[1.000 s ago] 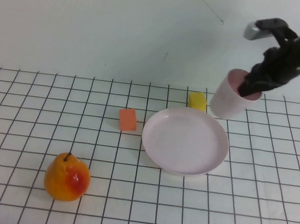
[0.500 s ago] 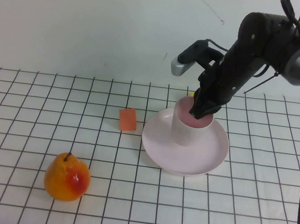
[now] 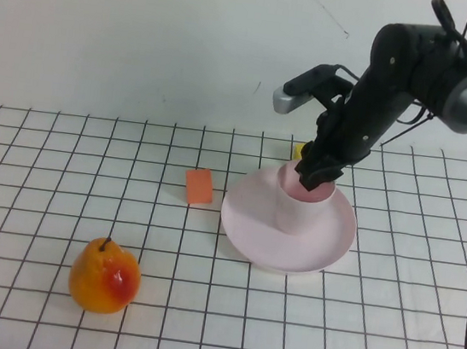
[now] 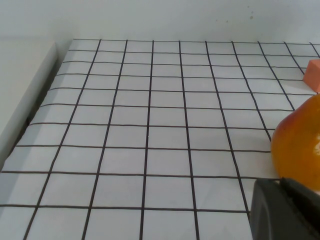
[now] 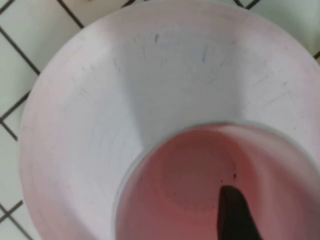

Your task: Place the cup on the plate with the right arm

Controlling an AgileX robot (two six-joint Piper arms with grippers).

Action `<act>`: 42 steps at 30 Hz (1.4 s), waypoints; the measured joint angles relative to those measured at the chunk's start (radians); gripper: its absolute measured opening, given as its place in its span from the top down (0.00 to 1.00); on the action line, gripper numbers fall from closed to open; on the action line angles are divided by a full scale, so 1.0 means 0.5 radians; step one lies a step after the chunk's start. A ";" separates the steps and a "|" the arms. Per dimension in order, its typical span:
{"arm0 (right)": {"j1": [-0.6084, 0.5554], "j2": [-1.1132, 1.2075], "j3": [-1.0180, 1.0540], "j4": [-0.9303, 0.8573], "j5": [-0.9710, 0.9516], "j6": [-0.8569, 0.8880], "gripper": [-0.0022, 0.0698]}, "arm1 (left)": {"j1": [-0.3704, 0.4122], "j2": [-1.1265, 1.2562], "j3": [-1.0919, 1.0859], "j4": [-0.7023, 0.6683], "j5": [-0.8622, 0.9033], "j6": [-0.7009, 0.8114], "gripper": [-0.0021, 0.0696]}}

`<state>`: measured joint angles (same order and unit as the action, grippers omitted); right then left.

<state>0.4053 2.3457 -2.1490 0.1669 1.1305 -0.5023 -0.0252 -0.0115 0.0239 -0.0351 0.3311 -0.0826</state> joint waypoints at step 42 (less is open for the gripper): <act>-0.101 -4.656 2.987 -0.526 -0.916 0.792 0.97 | 0.000 -0.001 0.000 0.000 0.000 0.000 0.98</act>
<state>0.3551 0.0179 -0.6557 -0.0959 0.6723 -0.1061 -0.0252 -0.0122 0.0239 -0.0351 0.3311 -0.0826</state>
